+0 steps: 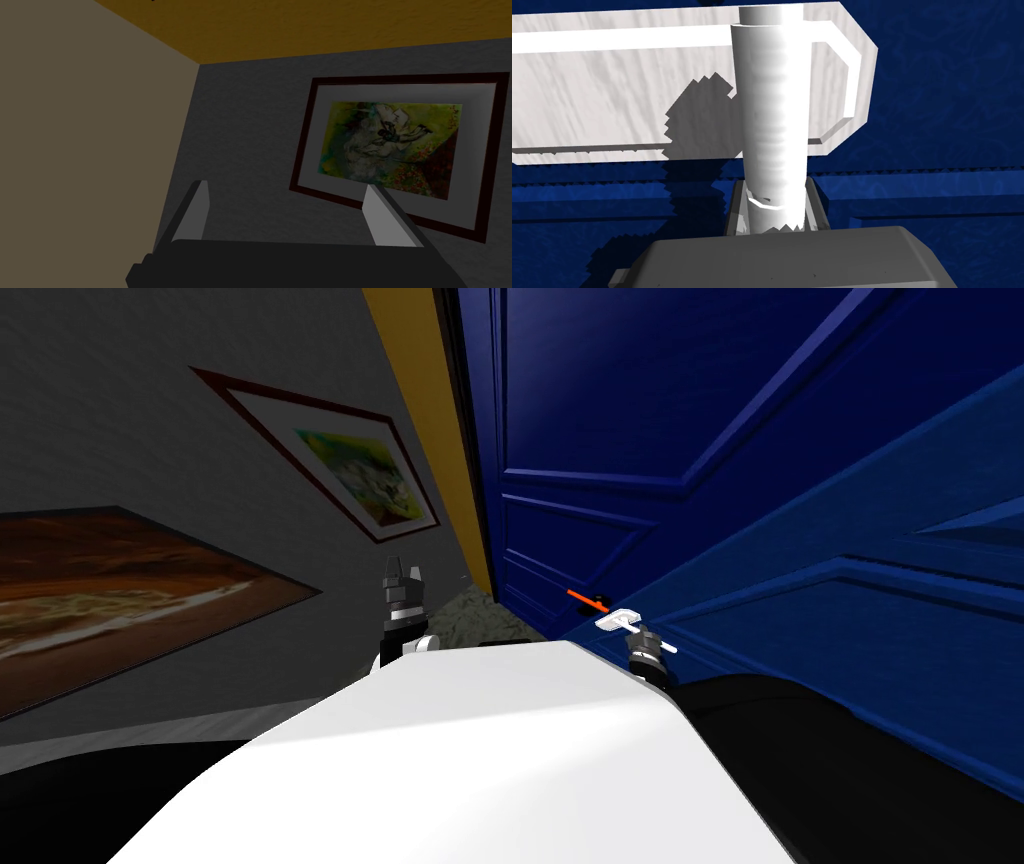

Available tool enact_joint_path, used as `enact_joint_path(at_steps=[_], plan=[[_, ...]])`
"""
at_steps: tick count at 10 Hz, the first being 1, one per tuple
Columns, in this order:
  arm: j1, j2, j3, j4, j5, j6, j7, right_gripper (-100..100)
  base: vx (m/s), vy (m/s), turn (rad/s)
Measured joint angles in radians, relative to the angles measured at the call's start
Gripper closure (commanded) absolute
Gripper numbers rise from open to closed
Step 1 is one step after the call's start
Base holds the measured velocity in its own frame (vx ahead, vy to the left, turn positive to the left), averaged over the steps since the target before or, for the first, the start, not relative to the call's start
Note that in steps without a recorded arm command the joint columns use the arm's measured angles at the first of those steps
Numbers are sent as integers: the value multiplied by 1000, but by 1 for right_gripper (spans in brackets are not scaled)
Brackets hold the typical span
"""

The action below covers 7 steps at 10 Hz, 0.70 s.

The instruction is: Pull the door open

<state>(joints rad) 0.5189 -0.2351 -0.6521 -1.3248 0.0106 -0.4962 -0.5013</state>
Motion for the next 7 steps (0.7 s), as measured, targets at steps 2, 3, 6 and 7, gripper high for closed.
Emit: enact_joint_path(at_steps=[2,3,6,7], plan=[[-2,1,3,-1,1,-1,0,100,-7,-1,7],[-2,1,4,-1,1,-1,0,100,0,0,0],[4,-3,10,1,2,-8,-5,100,-137,-36,-26],[12,2,12,-8,4,-6,-7,100,-156,-23,-17]])
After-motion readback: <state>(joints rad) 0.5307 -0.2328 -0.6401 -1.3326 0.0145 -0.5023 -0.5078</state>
